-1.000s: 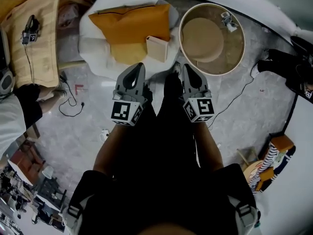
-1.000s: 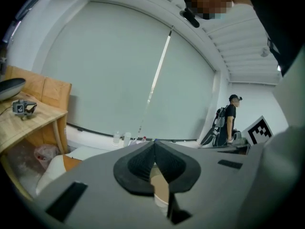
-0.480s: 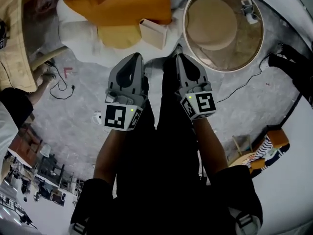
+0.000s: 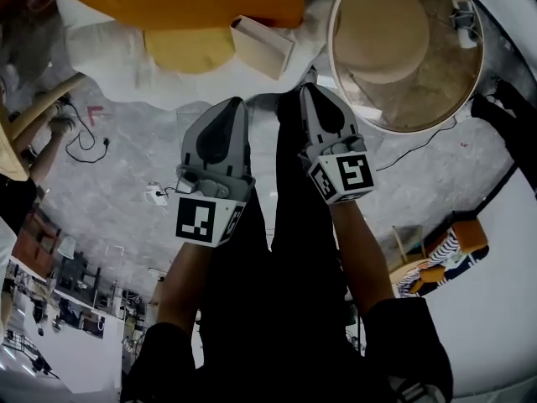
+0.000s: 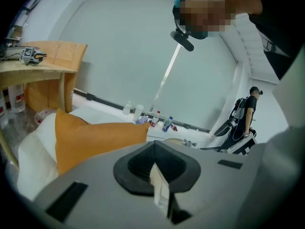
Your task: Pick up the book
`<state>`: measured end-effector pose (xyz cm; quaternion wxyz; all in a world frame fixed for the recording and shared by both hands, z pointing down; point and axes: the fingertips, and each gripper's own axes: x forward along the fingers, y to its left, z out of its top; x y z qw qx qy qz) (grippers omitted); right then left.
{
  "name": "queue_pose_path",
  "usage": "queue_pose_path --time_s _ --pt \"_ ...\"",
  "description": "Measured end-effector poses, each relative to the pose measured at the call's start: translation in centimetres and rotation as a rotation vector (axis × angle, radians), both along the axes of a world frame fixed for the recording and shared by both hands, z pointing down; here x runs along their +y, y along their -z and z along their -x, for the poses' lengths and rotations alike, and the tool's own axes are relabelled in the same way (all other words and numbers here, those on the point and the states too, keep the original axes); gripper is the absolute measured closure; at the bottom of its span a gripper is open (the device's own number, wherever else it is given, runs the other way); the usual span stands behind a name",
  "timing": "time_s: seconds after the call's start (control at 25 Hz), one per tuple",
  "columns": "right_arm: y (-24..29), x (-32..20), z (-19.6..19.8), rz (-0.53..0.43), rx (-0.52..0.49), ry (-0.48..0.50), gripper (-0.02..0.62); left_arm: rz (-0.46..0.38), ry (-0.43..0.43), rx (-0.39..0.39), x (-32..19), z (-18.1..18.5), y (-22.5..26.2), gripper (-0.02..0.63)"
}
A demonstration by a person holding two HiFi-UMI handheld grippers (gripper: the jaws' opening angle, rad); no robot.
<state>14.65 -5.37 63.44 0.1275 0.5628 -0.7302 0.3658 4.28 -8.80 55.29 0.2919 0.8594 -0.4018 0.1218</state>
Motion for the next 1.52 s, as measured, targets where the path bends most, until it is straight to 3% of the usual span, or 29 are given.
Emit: queue_pose_path --time_s 0.28,0.4,1.0,1.52 --pt "-5.2 0.1 0.0 0.026 -0.004 0.014 0.589 0.035 0.001 -0.038 0.0 -0.4 -5.4 0.598" --pt "-6.8 0.0 0.2 0.047 0.002 0.051 0.487 0.05 0.009 -0.035 -0.1 -0.7 -6.5 0.598" --pt "-15.6 -1.4 0.8 0.152 -0.008 0.109 0.344 0.144 0.01 -0.047 -0.1 0.1 -12.2 0.598" --pt "-19.8 -1.8 1.3 0.184 0.027 0.203 0.321 0.167 0.027 -0.042 0.2 1.0 -13.8 0.598"
